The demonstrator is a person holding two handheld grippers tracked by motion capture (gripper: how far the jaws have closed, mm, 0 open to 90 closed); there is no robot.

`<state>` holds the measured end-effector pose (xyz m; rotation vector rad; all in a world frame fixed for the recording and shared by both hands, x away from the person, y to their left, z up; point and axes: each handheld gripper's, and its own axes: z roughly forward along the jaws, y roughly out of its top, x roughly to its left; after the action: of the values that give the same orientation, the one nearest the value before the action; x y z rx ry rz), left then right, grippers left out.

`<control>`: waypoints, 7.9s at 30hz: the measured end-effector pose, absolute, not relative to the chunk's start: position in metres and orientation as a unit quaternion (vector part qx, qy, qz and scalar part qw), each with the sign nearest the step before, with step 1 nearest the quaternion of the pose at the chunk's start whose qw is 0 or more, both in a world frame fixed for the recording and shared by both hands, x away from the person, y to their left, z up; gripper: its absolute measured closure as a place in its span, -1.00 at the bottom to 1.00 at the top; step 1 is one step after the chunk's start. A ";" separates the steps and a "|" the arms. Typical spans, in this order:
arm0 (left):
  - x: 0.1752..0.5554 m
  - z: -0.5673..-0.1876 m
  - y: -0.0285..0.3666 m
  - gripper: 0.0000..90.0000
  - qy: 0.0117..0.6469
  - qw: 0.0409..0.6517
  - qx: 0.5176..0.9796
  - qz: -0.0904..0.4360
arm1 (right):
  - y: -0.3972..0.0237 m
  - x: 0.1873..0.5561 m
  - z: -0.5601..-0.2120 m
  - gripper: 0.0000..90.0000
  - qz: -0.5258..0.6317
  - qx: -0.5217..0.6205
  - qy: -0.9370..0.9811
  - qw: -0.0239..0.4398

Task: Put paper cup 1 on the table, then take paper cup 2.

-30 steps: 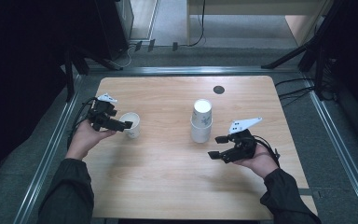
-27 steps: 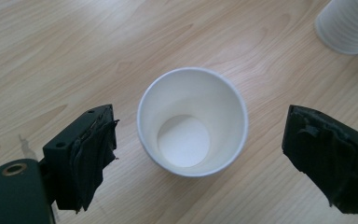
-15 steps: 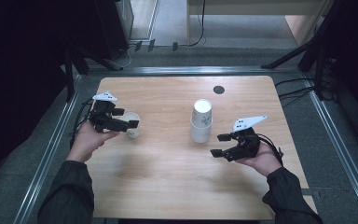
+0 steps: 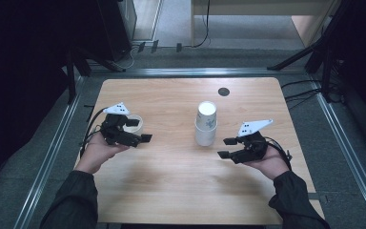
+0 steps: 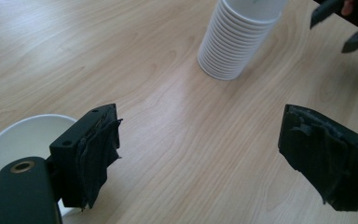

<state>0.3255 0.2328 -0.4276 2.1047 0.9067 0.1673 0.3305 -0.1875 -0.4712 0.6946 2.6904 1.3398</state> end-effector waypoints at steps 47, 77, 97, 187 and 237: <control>0.302 -0.453 0.201 -0.70 0.292 0.404 0.867 0.015 | -0.144 0.430 -0.387 -0.45 0.343 0.165 0.925 0.010; 0.300 -0.455 0.199 -0.69 0.283 0.402 0.871 0.009 | -0.074 0.445 -0.375 -0.31 0.167 0.100 0.981 0.007; 0.300 -0.455 0.199 -0.69 0.281 0.399 0.873 0.008 | -0.068 0.444 -0.364 -0.28 0.141 0.102 0.985 0.008; 0.301 -0.448 0.192 -0.70 0.277 0.452 0.848 -0.003 | -0.128 0.349 -0.366 -0.24 0.348 0.082 0.933 -0.049; 0.312 -0.456 0.136 -0.72 0.185 0.476 0.857 -0.065 | -0.137 0.336 -0.440 -0.23 0.477 0.114 0.867 -0.092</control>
<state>0.3121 0.1358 -0.4564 2.0957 0.4525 -0.1586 0.3355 -0.1368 -0.4402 0.3814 2.8944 1.5931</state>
